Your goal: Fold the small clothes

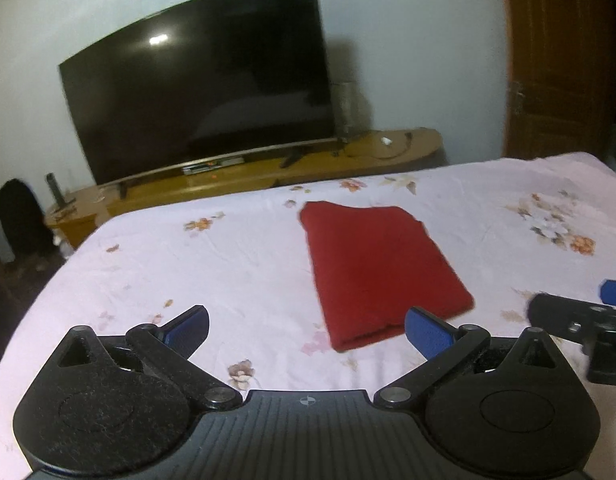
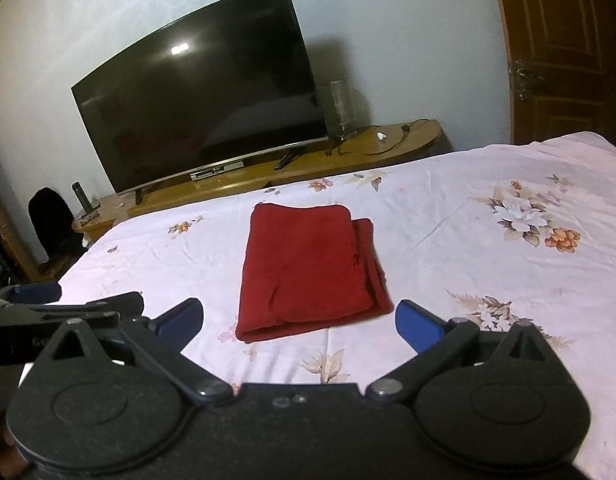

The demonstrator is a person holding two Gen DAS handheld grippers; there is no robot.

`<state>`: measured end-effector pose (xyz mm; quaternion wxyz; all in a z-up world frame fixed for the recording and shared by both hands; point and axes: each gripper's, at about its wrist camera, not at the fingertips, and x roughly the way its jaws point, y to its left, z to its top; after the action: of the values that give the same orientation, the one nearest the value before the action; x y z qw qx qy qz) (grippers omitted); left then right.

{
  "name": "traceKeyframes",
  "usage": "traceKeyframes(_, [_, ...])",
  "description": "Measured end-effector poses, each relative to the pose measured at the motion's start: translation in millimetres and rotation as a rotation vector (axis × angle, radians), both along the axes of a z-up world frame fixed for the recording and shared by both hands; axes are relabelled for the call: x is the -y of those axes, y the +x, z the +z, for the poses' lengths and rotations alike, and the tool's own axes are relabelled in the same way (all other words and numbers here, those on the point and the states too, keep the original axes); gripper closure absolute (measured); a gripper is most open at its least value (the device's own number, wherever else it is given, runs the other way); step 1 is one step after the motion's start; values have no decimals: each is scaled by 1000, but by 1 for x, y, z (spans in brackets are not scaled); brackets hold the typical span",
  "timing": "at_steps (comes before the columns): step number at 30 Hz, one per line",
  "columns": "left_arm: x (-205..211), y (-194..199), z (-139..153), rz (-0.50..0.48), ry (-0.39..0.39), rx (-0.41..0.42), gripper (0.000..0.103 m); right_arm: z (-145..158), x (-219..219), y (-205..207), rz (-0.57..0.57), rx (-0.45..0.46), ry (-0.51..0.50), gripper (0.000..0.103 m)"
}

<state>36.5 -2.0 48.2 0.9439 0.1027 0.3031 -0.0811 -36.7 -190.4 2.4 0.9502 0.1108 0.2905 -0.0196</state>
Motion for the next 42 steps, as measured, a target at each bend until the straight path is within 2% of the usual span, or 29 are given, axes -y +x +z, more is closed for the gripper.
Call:
traceKeyframes(3, [-1,2,2,-51,-58,-47,0,0,-2,-1,3,5,-4,1])
traceKeyframes(7, [-6,1,3,-15,-110,-30,0,0,-1,0,1,6,-1,1])
traceKeyframes(12, [-13,8,-2,21,-172,-72,0,1,-1,1,-3,5,-6,1])
traceKeyframes(28, [-3,23,-14,50,-104,-89,0,-2,11,10,-24,-5,-6,1])
traceKeyframes(42, [0,32,-17,52,-98,-101,0,-3,13,19,-13,-10,1,1])
